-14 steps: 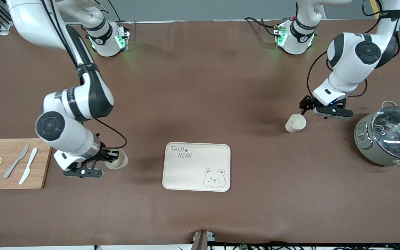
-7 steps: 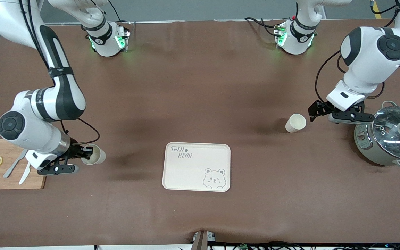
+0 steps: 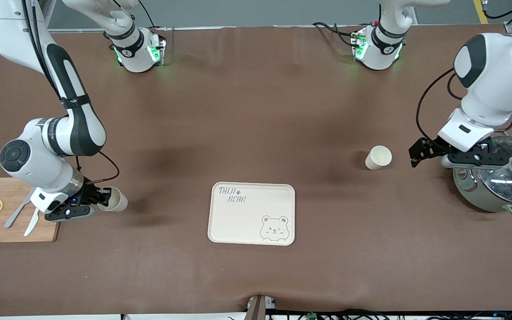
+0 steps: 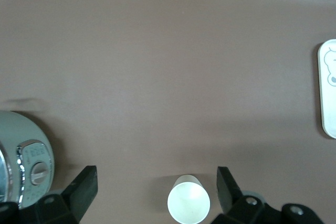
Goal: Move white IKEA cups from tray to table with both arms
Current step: 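Lower the cup beside the board while the left gripper rises toward the pot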
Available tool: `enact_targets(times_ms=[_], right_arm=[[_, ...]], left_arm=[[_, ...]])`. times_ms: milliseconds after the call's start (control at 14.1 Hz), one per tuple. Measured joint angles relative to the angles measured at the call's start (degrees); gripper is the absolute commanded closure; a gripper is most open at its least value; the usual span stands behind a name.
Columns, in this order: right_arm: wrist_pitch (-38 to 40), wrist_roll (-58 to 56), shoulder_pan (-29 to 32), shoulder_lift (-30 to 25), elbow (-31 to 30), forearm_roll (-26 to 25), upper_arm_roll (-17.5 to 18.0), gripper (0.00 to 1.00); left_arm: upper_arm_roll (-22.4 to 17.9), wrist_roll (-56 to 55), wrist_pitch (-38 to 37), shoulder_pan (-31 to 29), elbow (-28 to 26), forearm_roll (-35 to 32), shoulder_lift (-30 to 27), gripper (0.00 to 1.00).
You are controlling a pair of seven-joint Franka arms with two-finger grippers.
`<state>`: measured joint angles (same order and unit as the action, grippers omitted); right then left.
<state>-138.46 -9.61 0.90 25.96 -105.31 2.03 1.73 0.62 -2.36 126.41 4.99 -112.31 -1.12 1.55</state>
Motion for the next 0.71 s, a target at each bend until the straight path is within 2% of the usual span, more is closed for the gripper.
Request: enact_targets(times_ms=[212, 425, 708], right_arm=[[-3.15, -0.44, 0.22, 0.32, -1.25, 1.35, 0.07, 1.0], [-6.88, -0.68, 0.21, 1.75, -2.23, 1.51, 0.38, 1.0], [-10.27, -0.75, 0.2, 3.74, -2.42, 1.53, 0.99, 1.0]], left_arm=[[3.13, -0.82, -4.03, -3.56, 3.79, 0.06, 0.79, 0.0], [3.54, -2.7, -9.0, -3.66, 8.17, 0.06, 1.09, 0.0], [3.78, -3.39, -19.69, -3.42, 17.72, 0.08, 2.34, 0.0]])
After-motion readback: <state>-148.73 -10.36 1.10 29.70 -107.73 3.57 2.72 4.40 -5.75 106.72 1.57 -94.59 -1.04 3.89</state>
